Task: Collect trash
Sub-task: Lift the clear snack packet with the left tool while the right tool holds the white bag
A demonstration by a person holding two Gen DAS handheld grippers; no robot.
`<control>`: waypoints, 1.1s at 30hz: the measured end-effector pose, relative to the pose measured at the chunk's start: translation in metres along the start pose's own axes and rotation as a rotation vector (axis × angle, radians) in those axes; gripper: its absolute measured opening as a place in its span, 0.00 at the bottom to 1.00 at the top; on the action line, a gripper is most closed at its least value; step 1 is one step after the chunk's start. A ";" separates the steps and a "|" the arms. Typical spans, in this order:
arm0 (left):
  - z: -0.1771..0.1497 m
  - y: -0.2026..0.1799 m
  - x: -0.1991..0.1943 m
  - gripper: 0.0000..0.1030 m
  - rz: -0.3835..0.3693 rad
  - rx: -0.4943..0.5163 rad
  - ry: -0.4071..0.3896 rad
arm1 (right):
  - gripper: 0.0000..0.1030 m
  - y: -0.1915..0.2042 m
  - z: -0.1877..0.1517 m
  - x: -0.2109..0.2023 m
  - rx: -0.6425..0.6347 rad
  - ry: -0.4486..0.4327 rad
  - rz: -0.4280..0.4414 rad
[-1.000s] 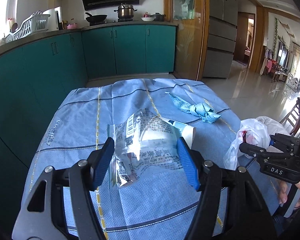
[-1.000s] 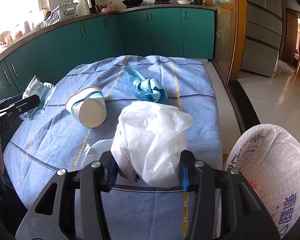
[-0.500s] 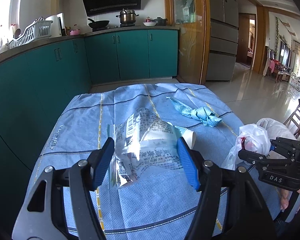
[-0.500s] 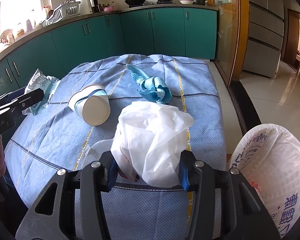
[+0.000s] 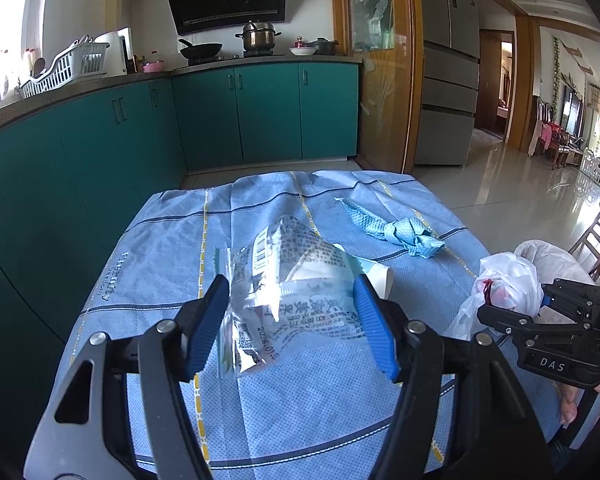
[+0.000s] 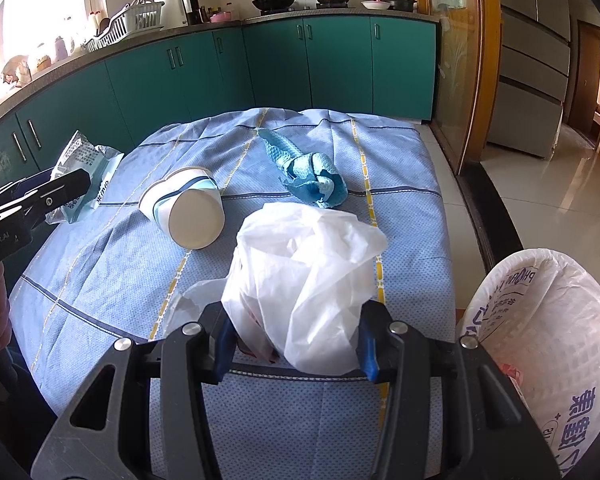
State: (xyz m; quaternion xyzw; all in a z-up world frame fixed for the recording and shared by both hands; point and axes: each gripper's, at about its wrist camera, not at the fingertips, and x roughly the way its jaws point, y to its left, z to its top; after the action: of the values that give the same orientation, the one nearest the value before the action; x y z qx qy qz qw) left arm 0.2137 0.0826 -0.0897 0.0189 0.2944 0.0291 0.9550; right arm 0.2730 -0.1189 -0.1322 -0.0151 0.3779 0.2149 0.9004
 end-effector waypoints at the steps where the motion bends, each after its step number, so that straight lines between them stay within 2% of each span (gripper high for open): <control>1: 0.000 0.000 0.000 0.63 0.000 -0.003 -0.003 | 0.47 0.000 0.000 -0.001 0.001 -0.004 -0.001; 8: 0.006 -0.011 -0.010 0.63 -0.018 -0.005 -0.023 | 0.47 -0.008 0.004 -0.014 0.025 -0.041 -0.004; 14: 0.006 -0.023 -0.010 0.63 -0.016 0.020 -0.025 | 0.47 -0.009 0.000 -0.019 0.017 -0.040 -0.004; 33: 0.008 -0.032 -0.011 0.63 -0.028 0.003 -0.021 | 0.47 -0.016 0.000 -0.035 0.036 -0.074 -0.008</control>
State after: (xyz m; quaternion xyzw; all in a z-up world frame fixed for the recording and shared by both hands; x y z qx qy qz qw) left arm 0.2110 0.0497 -0.0786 0.0167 0.2846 0.0150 0.9584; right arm 0.2577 -0.1461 -0.1106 0.0075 0.3481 0.2048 0.9148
